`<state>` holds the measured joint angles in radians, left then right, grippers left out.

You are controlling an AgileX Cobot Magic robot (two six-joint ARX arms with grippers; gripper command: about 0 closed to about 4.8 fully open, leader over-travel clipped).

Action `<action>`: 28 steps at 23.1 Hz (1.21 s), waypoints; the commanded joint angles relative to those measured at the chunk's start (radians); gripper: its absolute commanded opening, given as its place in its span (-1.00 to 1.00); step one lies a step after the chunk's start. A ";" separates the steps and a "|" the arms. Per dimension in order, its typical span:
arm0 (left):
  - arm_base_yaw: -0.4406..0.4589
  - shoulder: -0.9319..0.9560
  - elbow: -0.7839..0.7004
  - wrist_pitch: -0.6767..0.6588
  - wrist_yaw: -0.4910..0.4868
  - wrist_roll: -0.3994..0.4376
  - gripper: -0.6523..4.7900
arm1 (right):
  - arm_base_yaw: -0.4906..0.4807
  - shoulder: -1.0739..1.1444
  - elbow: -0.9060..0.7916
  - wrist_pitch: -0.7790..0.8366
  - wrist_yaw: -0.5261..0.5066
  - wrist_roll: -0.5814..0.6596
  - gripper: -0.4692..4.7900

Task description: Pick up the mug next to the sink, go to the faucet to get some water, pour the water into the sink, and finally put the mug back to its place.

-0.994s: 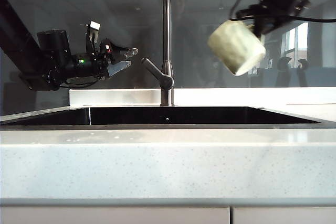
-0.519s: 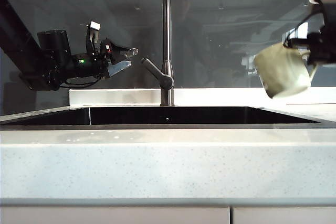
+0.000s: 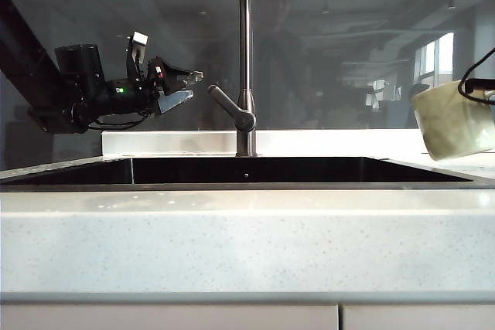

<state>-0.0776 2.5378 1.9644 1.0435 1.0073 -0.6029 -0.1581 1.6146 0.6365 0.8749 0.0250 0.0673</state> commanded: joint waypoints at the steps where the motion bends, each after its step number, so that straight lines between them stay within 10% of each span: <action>1: 0.002 -0.006 0.004 0.011 0.003 -0.025 1.00 | 0.002 0.026 0.009 0.104 -0.006 0.019 -0.84; 13: 0.002 -0.006 0.004 0.011 0.003 -0.026 1.00 | 0.003 0.060 0.009 0.136 -0.028 0.031 -0.83; 28: 0.001 -0.006 0.004 0.011 0.003 -0.026 1.00 | -0.013 0.058 0.008 0.014 -0.023 0.030 -0.33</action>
<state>-0.0776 2.5378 1.9648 1.0435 1.0073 -0.6262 -0.1692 1.6814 0.6403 0.8742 -0.0013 0.0937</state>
